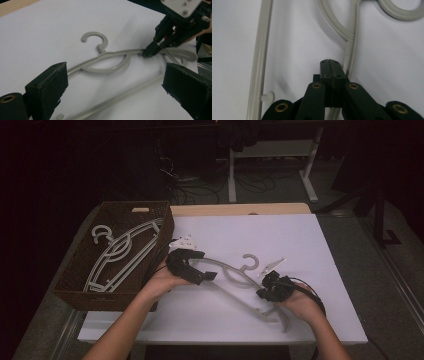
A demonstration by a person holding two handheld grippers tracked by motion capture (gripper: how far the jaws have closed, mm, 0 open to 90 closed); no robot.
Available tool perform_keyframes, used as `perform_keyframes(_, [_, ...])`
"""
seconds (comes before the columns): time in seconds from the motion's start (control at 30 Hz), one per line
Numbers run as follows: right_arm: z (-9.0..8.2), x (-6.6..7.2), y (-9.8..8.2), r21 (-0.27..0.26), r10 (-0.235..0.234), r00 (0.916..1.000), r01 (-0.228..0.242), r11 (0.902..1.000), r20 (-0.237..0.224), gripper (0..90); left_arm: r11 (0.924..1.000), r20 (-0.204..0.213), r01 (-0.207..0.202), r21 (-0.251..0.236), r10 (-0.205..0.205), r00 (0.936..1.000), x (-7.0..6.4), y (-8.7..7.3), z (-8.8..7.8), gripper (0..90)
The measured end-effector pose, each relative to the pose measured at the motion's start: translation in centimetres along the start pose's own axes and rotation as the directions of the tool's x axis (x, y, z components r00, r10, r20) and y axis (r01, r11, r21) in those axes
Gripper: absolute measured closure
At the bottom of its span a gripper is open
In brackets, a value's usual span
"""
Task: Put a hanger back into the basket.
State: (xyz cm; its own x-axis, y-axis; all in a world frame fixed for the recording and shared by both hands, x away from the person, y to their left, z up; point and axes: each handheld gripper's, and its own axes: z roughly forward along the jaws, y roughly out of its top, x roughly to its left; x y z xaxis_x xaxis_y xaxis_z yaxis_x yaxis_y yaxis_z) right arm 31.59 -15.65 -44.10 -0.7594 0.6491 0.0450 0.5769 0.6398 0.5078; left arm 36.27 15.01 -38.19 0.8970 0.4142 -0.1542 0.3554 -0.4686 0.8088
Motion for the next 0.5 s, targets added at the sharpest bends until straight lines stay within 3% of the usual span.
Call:
perform_keyframes(0.13, [-0.3,-1.7,-0.4,0.007,0.031,0.9978,-0.032,0.9995,0.059,89.0,1.0,0.001,0.001,0.001,-0.001,1.0,0.0,0.0,0.1,5.5])
perform_keyframes(0.3, [-0.6,-4.3,-0.7,0.016,0.076,0.9843,-0.08,0.9967,0.159,89.0,1.0,0.002,0.0,0.003,0.0,1.0,0.0,0.0,0.1,5.5])
perform_keyframes(0.5, [-1.0,-5.8,-1.3,-0.007,0.126,0.9755,-0.127,0.9919,0.181,89.0,1.0,0.001,0.003,0.003,-0.003,1.0,0.0,0.0,0.1,5.5])
